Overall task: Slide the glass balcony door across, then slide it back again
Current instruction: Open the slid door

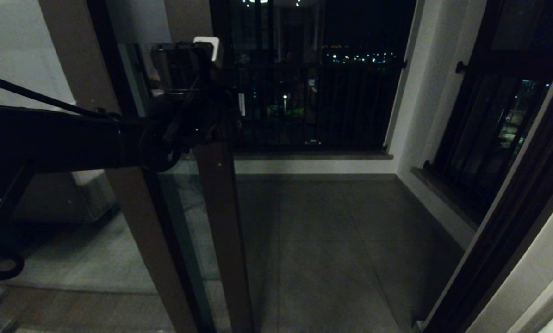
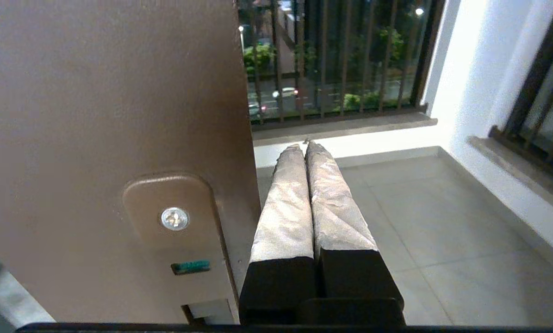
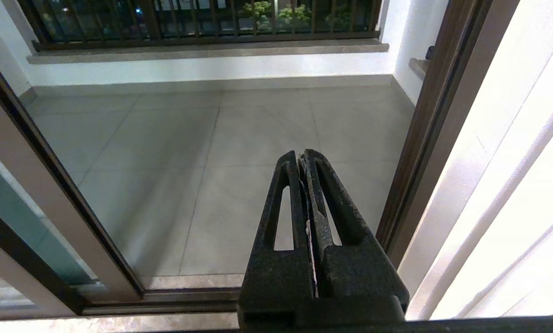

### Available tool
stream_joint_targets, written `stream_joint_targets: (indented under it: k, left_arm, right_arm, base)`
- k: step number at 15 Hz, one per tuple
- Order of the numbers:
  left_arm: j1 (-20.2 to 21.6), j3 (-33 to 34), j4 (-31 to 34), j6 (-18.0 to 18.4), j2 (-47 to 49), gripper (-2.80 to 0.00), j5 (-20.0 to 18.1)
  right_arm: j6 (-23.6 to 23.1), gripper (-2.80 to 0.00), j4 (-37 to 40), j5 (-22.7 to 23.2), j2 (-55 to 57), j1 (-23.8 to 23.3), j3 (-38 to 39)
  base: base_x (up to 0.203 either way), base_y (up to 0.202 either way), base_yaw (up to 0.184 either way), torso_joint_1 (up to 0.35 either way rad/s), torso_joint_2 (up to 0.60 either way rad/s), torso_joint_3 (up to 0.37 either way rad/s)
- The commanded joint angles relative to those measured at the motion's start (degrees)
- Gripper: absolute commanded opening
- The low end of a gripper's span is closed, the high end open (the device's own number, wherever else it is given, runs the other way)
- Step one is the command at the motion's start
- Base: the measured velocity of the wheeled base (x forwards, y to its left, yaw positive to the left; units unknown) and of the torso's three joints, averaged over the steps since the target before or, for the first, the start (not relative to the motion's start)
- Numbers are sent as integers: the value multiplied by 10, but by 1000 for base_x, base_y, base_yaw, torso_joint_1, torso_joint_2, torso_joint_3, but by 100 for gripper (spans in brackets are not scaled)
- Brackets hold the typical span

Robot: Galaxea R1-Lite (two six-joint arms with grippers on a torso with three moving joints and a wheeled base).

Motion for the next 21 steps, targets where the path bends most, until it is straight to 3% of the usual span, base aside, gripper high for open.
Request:
stream_joint_targets:
  k: [1, 21]
  left_arm:
    - [2, 19, 0, 0, -4, -280, 0]
    - [43, 63, -1, -4, -27, -280, 0]
  right_arm:
    - [0, -280, 0, 0, 0, 0, 0]
    - [0, -280, 0, 0, 0, 0, 0]
  base:
    - [0, 0, 0, 0, 0, 0]
    - [0, 0, 0, 0, 0, 0]
